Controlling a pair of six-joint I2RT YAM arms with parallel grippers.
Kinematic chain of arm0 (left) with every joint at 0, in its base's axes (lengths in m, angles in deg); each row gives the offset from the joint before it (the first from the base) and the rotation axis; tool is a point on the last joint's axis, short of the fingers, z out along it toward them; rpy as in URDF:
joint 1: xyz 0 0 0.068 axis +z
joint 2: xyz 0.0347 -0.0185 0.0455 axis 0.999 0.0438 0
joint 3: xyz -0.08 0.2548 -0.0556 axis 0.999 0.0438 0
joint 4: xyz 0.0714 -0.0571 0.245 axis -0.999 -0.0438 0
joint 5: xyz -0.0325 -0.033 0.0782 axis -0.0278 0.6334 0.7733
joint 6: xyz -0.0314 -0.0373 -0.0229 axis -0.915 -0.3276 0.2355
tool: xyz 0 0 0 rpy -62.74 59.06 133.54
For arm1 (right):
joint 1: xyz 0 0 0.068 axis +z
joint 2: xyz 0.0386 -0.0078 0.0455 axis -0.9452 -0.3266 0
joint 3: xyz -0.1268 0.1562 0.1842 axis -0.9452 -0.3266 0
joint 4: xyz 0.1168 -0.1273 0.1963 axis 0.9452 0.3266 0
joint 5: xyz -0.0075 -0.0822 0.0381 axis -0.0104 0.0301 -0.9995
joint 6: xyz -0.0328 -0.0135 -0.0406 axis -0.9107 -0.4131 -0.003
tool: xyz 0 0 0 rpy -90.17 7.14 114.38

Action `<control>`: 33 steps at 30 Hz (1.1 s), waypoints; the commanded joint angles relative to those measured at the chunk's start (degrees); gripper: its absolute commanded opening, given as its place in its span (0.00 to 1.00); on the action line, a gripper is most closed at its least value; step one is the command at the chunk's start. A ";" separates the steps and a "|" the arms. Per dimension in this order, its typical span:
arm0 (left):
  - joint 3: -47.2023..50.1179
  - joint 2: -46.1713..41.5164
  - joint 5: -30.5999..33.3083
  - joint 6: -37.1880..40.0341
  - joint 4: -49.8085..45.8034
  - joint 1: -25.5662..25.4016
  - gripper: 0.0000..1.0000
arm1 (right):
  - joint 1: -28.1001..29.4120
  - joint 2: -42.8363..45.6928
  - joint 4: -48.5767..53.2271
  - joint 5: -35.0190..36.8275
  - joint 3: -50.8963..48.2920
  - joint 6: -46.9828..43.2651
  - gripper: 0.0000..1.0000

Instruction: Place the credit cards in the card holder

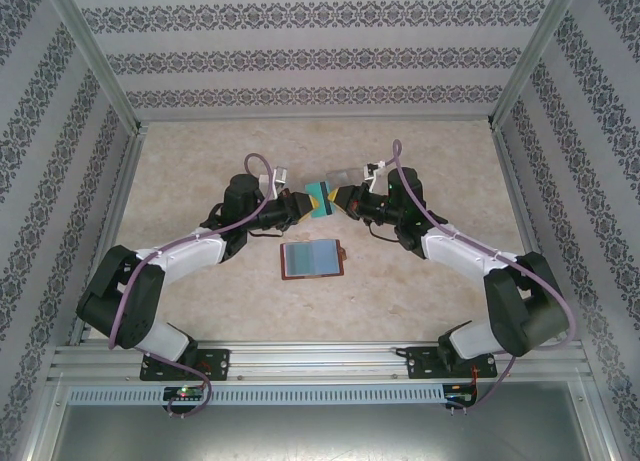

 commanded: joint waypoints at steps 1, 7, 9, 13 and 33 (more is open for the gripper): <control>-0.98 -0.85 -0.27 0.07 3.19 0.25 0.01 | 0.63 0.94 -2.02 -2.14 -0.86 -0.28 0.00; -0.35 -1.72 -0.91 0.39 3.88 0.27 0.00 | -1.01 1.71 -1.68 -5.30 -1.40 -1.12 0.33; -0.49 -1.91 -1.46 0.93 3.22 0.32 0.00 | -1.35 1.40 -2.33 -7.02 -1.49 -1.49 0.36; -0.99 -2.18 -3.08 1.95 2.52 0.26 0.00 | -1.75 1.81 -3.32 -10.03 -1.71 -3.17 0.34; -2.38 -3.95 -11.37 8.81 -9.41 0.43 0.00 | -5.35 2.30 0.65 -24.07 0.38 -9.57 0.29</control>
